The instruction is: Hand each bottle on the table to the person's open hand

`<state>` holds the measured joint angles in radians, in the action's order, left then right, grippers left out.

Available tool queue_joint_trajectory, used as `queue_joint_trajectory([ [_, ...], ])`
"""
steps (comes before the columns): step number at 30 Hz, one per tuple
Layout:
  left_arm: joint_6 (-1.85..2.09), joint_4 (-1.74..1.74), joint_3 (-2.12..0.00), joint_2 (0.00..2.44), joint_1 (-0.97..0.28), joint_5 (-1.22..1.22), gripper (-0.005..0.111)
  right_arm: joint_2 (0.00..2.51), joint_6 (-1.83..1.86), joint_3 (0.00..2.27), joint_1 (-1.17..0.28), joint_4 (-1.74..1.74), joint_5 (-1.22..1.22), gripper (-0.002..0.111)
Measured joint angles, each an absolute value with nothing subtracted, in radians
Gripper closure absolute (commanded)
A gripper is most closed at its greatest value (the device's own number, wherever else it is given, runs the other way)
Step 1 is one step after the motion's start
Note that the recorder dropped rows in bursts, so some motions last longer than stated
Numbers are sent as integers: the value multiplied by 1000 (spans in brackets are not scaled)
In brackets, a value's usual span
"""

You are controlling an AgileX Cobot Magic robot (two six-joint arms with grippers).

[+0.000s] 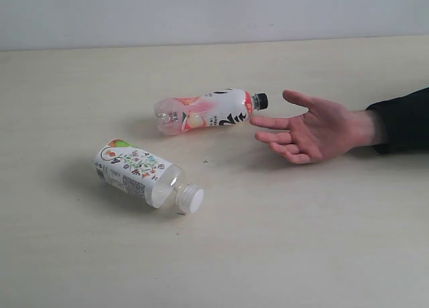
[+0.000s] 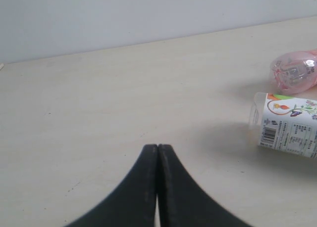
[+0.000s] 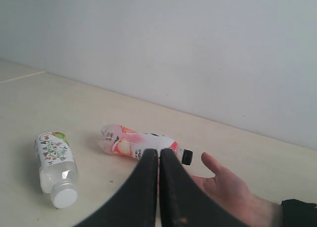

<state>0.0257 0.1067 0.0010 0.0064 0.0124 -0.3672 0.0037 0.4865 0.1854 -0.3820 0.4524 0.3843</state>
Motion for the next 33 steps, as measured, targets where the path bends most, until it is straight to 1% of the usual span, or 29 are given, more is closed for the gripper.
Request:
queue_joint_trajectory([
  [7,26,126,1,6,12,-367,106,4,487,185,-382,452,384,106],
  [22,29,314,1,6,12,-367,106,4,487,185,-382,452,382,106],
  [33,23,269,1,6,12,-304,106,4,487,185,-382,452,380,106],
])
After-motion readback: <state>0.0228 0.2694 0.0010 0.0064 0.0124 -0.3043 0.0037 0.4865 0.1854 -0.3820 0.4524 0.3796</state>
